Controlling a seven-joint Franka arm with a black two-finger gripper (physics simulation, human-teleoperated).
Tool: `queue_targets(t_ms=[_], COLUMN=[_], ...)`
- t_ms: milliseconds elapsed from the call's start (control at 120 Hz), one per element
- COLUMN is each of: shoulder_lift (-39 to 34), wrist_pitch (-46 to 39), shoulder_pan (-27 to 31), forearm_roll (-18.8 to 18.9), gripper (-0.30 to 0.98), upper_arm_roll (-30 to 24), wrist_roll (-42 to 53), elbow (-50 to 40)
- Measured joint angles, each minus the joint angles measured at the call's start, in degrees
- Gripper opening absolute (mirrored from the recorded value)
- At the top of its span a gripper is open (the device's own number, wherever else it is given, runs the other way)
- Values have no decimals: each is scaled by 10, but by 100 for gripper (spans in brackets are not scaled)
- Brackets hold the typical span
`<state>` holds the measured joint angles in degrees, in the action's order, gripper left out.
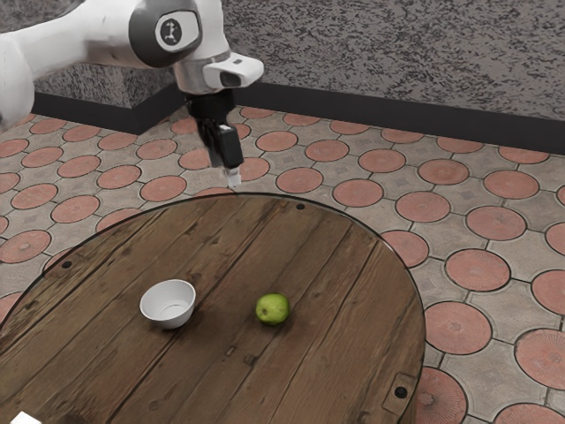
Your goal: Place the pear in the bowl.
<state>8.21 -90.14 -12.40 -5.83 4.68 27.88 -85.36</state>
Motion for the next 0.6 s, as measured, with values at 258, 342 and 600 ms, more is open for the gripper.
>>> queue_targets(t_ms=[258, 342, 600], shoulder_lift=[27, 53, 107], wrist_pitch=[-134, -179, -279], shoulder_pan=[-28, -31, -28], forearm_roll=[5, -1, -62], gripper=[69, 69, 69], upper_arm_roll=[1, 1, 1], wrist_roll=[-117, -154, -280], elbow=[-143, -156, -216])
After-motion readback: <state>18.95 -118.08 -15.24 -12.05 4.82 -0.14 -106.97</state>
